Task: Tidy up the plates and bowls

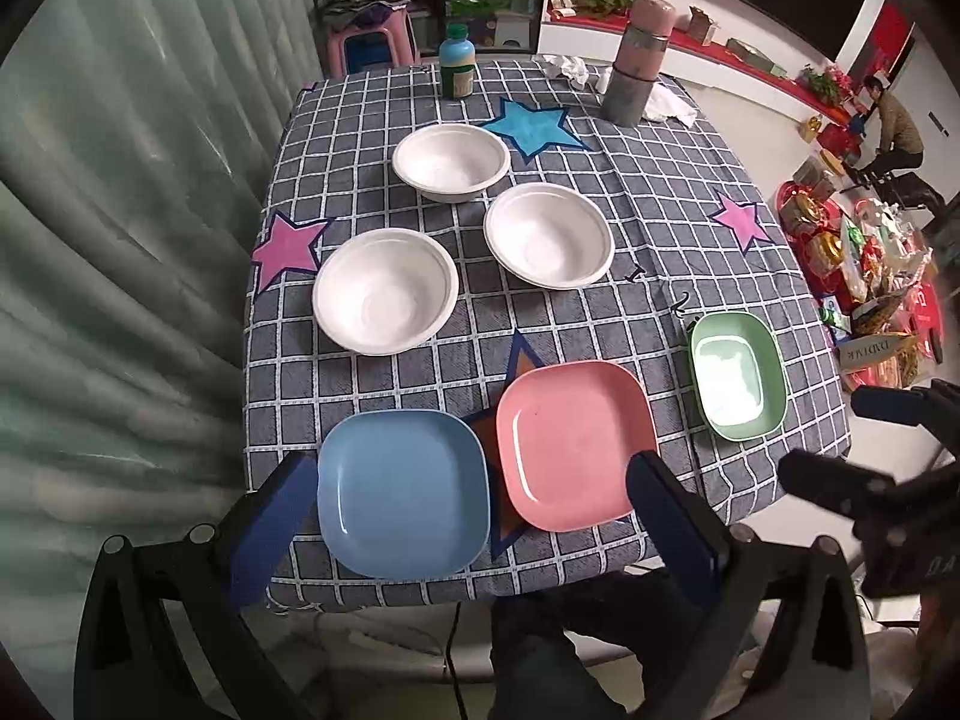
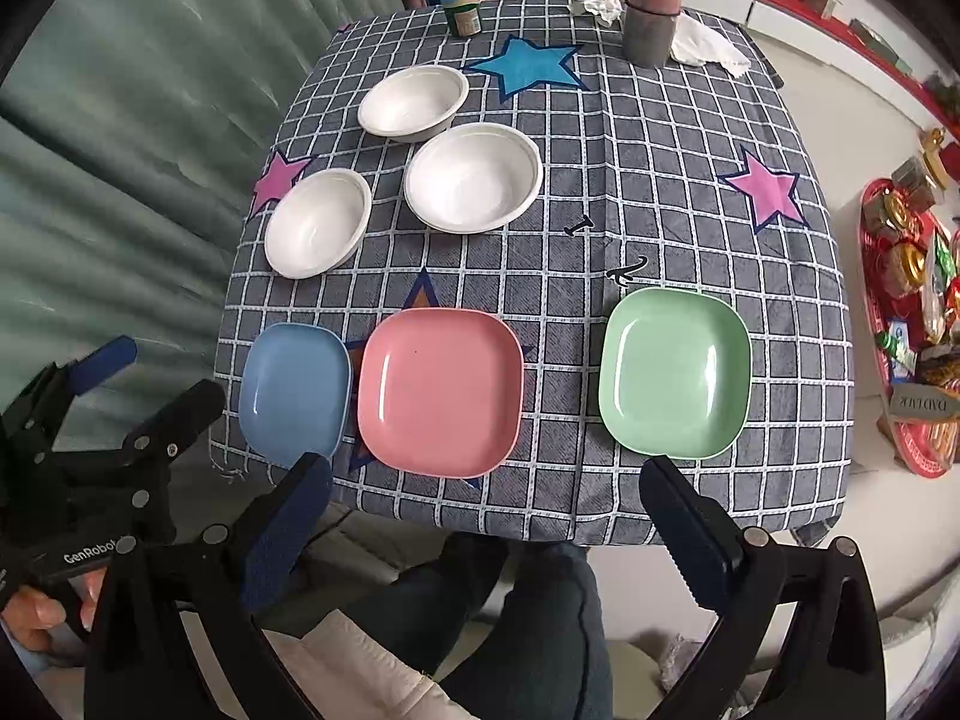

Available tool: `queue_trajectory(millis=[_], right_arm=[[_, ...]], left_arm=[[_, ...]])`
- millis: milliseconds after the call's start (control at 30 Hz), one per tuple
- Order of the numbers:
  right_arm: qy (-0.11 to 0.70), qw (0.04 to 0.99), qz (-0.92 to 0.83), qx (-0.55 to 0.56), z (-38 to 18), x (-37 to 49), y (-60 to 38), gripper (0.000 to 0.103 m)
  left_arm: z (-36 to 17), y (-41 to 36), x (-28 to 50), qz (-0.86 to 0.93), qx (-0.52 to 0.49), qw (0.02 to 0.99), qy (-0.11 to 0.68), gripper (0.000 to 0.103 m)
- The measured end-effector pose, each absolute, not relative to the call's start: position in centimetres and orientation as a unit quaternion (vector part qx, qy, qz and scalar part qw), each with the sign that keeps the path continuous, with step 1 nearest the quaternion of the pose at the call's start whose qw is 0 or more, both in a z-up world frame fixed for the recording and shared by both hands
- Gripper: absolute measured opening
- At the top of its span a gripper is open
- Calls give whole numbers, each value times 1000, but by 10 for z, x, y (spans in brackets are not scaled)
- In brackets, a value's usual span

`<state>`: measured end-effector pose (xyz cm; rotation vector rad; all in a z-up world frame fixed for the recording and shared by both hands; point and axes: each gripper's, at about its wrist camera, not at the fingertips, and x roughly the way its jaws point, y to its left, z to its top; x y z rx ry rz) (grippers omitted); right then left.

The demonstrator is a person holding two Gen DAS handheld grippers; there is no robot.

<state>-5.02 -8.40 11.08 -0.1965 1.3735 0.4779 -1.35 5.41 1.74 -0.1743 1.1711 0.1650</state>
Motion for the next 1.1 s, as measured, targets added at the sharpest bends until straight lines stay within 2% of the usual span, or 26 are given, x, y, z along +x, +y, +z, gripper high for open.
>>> queue_trajectory(millis=[167,367,900,1100], right_arm=[[631,740,212,-96,111,-52,-81,103],[631,745,196,-95,120,-49,-85,103],[625,751,189,-99,122,-50,-92,103],[612,766,173,-90,135,-42,-101,103]], left_arm=[[18,57,-13,84,-96,833,539,103],[26,47,-7,76,-53,824,558,103],[25,43,12,56,-46,816,573,103],[37,44,12,62,-48,828,555,103]])
